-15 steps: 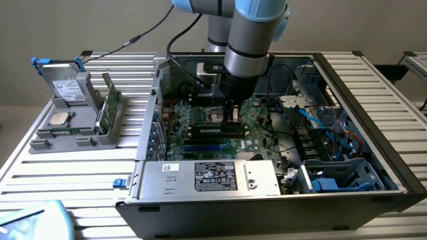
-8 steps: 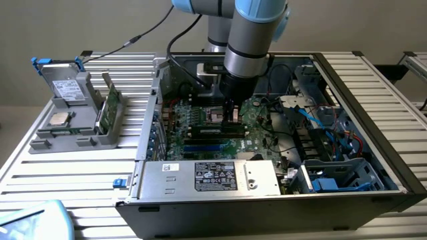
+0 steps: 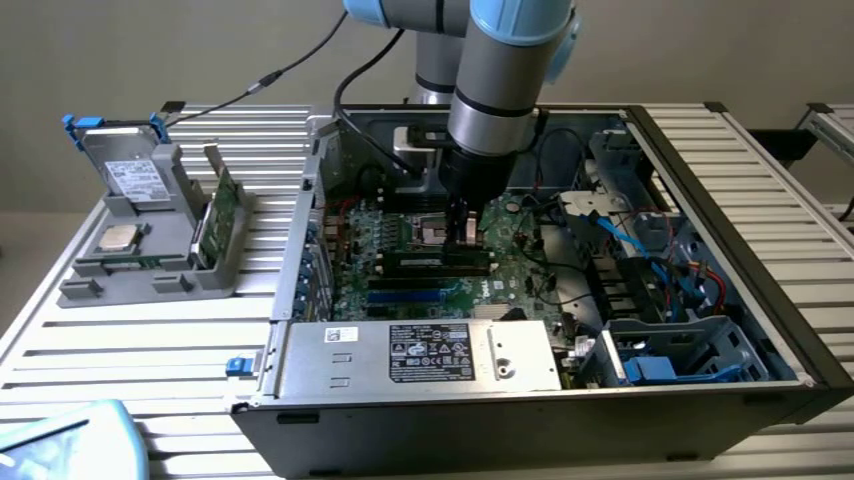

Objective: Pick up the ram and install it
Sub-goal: 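Insert the ram into the slot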

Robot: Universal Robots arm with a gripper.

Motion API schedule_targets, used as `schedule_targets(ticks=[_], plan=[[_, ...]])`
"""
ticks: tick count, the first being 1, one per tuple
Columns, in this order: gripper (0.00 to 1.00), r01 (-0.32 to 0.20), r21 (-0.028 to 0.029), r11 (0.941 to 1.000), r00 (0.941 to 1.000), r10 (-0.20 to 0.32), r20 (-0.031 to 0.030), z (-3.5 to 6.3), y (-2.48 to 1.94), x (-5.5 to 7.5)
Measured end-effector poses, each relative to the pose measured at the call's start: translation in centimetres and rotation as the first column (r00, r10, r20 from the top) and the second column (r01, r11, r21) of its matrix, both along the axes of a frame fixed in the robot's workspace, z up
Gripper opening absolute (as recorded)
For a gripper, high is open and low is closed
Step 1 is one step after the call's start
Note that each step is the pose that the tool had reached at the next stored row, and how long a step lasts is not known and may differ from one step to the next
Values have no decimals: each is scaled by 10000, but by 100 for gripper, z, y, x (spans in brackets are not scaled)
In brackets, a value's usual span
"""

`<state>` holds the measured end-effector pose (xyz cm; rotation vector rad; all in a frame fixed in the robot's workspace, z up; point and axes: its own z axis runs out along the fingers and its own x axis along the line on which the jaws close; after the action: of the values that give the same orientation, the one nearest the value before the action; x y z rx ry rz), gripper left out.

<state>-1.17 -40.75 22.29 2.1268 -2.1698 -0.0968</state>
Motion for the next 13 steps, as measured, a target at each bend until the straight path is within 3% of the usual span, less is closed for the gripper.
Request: schedule_targets(ticks=[13], plan=[[14, -185, 2, 9998, 9998, 185, -35, -2, -3, 3]])
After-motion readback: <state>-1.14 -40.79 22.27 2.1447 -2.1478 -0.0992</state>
